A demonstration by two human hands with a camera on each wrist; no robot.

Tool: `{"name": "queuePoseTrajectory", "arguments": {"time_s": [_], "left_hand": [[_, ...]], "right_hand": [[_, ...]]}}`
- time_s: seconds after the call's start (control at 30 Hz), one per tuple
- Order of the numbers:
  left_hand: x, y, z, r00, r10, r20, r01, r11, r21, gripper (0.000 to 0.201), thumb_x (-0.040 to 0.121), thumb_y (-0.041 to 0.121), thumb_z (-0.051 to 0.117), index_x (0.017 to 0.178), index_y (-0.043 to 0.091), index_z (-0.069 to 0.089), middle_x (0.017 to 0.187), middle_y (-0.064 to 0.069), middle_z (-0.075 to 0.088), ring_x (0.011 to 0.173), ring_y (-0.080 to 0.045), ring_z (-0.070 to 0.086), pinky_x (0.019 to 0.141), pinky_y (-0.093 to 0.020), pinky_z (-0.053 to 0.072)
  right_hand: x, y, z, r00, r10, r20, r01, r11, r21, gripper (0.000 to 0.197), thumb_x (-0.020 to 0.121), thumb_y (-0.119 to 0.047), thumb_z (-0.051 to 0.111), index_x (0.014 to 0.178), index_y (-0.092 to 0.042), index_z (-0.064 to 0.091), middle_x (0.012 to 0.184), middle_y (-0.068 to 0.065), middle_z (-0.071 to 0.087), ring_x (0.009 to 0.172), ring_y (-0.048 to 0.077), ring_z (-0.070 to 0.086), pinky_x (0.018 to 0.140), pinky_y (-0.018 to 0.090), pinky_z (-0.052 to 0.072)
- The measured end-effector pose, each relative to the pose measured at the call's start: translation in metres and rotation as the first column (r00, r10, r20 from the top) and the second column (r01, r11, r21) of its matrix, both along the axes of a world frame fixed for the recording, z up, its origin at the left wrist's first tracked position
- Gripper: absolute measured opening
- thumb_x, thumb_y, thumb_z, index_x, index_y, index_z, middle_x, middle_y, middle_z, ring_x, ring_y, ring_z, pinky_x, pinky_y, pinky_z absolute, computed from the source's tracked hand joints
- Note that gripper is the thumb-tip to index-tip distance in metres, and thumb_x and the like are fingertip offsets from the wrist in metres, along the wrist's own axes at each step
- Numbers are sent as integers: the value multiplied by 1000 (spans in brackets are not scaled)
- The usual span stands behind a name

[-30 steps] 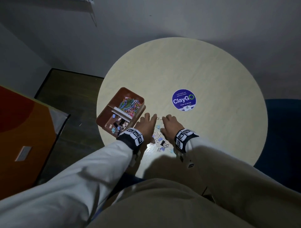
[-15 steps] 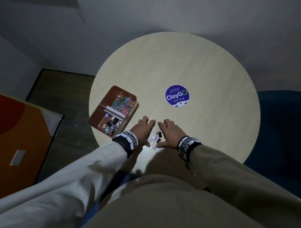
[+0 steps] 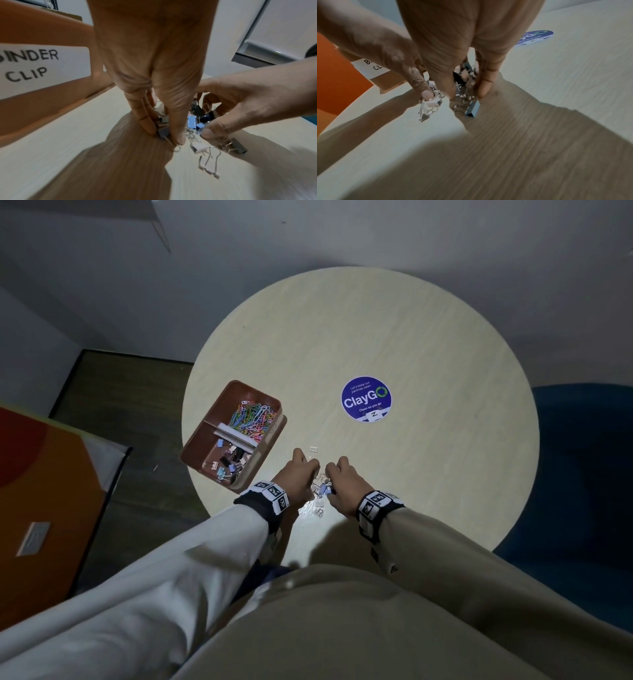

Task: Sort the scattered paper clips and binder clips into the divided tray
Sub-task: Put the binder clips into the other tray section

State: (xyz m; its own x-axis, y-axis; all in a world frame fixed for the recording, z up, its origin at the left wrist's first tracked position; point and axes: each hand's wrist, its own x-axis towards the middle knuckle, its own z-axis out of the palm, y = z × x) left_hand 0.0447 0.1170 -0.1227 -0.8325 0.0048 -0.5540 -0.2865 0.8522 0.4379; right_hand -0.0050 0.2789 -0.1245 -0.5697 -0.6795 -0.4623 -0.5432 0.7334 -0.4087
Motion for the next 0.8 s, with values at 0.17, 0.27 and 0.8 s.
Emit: {"name": "queuePoseTrajectory", "arguments": {"time_s": [0.17, 0.27, 0.8], "left_hand": [[2, -3, -2, 998, 54, -12, -53, 997, 54, 36, 74, 10, 72, 100, 16, 48, 107, -5, 37, 77, -29, 56, 70, -38, 53], [5, -5, -4, 992, 120, -28, -118, 989, 89, 27, 76, 10, 69, 97, 15, 53, 105, -4, 41, 79, -28, 58, 72, -33, 50], [18, 34, -2, 997, 18, -78, -26, 995, -99, 75, 67, 40, 88, 121, 26, 39, 120, -7, 29, 103, -30, 40, 71, -43, 52]], "right_hand": [[-5, 0, -4, 993, -93, 72, 97, 994, -49, 25, 90, -3, 48, 115, -5, 46, 115, 16, 40, 71, 31, 48, 61, 37, 40], [-9, 5, -6, 972, -200, 120, 213, 971, -111, 16, 94, -5, 46, 109, -7, 47, 111, 15, 44, 71, 35, 53, 68, 45, 49], [-15, 15, -3, 744, -558, 367, 609, 793, -29, 21, 96, -21, 36, 110, -15, 49, 108, 14, 56, 90, 34, 57, 76, 39, 43]]}}
